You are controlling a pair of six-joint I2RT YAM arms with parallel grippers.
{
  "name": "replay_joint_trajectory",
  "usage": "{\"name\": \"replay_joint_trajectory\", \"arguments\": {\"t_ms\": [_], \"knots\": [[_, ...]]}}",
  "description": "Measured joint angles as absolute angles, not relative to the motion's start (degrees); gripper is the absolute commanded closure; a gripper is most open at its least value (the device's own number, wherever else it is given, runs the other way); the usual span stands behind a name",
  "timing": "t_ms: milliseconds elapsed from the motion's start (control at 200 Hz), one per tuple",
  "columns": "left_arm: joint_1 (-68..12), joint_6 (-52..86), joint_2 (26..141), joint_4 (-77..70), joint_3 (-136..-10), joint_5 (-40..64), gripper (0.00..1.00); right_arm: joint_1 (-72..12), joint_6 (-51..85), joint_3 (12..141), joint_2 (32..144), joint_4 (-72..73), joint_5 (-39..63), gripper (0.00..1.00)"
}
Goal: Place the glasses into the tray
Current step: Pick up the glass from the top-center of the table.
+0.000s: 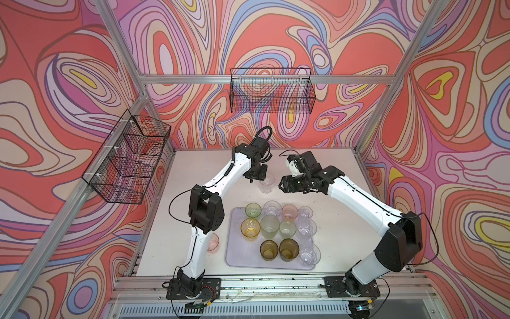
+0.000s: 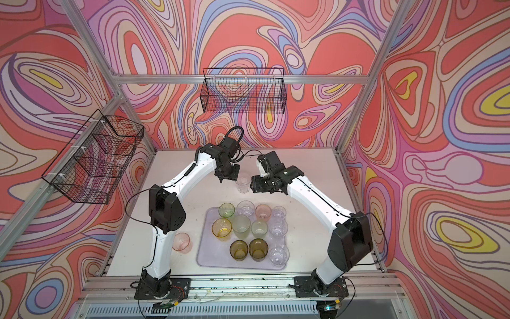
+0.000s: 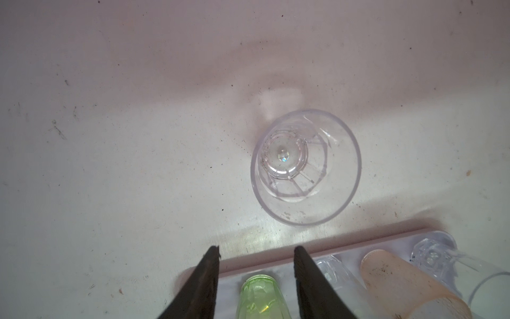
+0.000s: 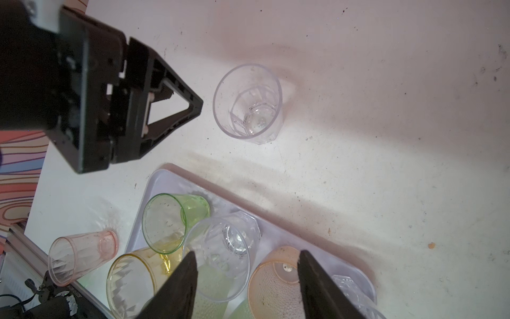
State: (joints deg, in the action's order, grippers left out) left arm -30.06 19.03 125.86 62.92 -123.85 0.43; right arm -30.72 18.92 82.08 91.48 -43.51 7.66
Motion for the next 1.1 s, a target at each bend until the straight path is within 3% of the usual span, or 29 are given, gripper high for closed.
{"name": "replay_joint_trajectory", "arguments": {"t_ms": [571, 1102], "knots": [[-28.49, 19.53, 132.60, 60.80, -126.72, 1.15, 0.61, -30.72, 18.72, 81.41, 91.48, -43.48, 7.42, 0.40], [-28.38, 20.25, 135.41, 60.40, -128.79, 1.72, 0.80, -30.72, 18.70, 81.38, 91.48, -43.48, 7.31, 0.40]]}}
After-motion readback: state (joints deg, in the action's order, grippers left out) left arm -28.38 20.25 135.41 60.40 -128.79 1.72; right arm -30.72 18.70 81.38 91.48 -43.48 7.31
